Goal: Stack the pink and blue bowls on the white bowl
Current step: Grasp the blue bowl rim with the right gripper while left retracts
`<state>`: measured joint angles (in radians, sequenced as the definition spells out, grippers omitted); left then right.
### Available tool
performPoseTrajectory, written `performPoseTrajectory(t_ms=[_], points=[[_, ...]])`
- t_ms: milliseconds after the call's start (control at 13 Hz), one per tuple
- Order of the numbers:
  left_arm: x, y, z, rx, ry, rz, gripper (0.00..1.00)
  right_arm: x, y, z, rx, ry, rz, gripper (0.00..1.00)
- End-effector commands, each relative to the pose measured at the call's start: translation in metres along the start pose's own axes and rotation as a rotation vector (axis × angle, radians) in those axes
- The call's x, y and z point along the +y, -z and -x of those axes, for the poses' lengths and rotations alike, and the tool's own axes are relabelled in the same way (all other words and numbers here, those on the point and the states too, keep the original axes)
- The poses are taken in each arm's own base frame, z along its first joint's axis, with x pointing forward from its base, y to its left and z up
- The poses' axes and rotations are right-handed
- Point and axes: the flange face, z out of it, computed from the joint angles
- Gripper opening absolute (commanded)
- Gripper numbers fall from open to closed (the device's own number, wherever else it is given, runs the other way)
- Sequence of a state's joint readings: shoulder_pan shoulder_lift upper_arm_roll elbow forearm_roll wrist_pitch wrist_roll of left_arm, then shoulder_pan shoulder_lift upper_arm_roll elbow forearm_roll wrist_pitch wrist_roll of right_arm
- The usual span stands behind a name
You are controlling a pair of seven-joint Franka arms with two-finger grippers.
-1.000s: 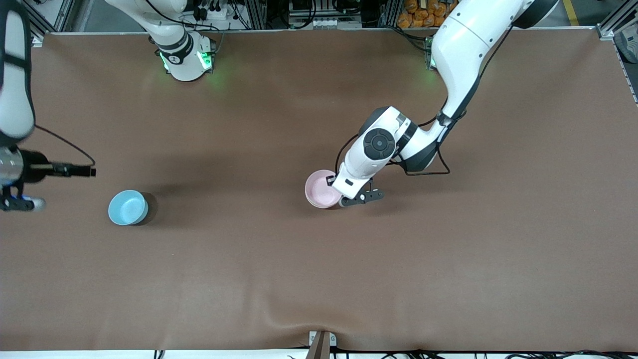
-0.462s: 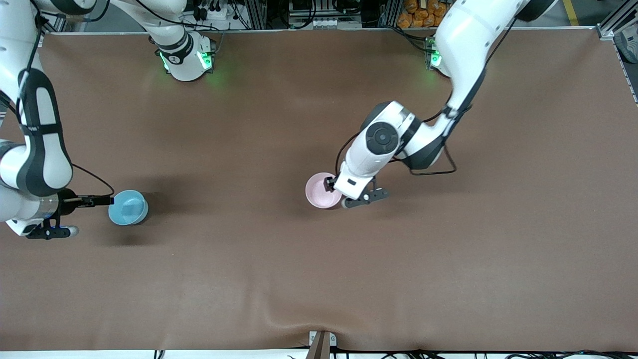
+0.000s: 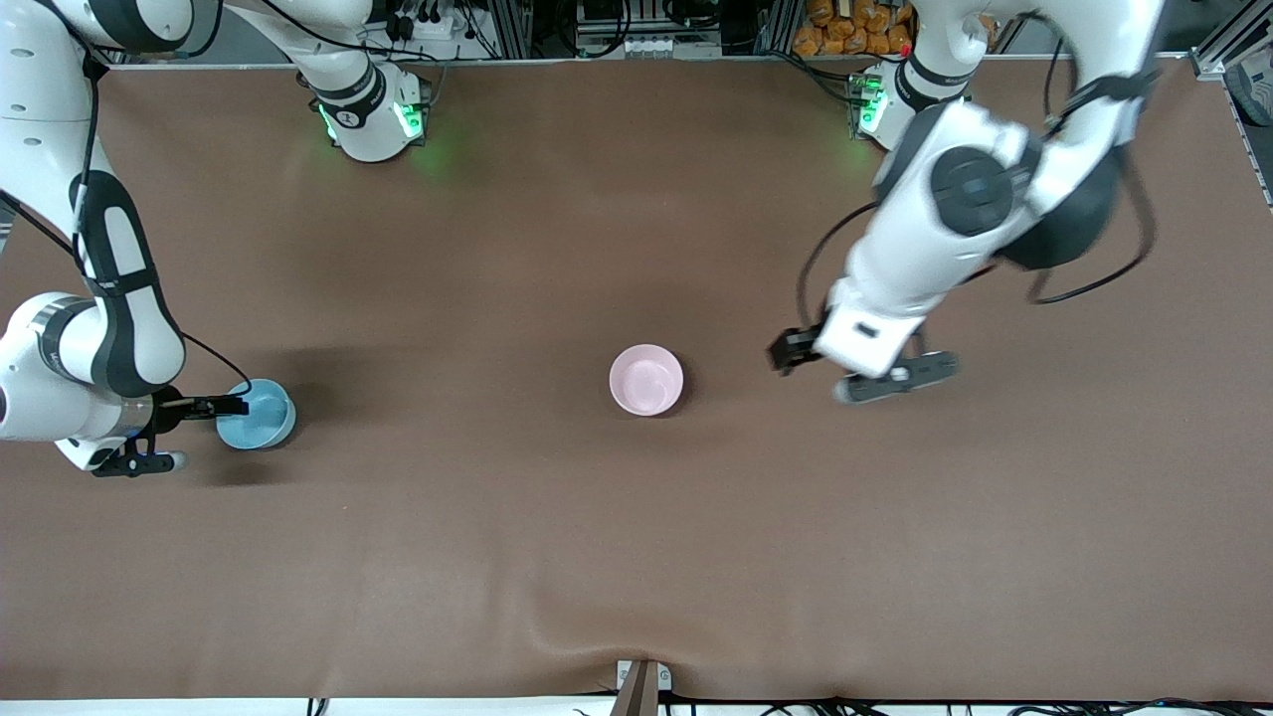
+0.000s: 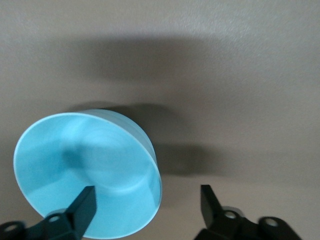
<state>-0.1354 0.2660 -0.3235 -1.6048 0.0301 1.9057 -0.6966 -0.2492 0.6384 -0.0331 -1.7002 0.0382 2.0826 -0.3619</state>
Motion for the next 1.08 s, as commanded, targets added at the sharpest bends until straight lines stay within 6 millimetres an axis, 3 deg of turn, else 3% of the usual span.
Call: performPoseTrajectory(t_ms=[0, 385, 615, 846, 1000], points=[[-0.054, 0.037, 0.000, -0.019, -0.067, -0.073, 1.00, 0.002, -0.012, 0.008, -0.008, 0.005, -0.032, 0.00], [-0.115, 0.110, 0.009, 0.023, -0.063, -0.103, 1.00, -0.001, -0.011, 0.009, -0.014, 0.018, -0.038, 0.00], [-0.138, 0.137, 0.015, 0.028, -0.128, -0.117, 1.00, -0.023, 0.005, 0.010, -0.016, 0.005, -0.141, 0.00], [-0.153, 0.152, 0.018, 0.044, -0.143, -0.120, 1.00, -0.069, 0.033, 0.009, -0.022, 0.031, -0.244, 0.00], [-0.159, 0.150, 0.016, 0.041, -0.132, -0.121, 1.00, -0.107, 0.052, 0.006, -0.004, 0.059, -0.307, 0.00]])
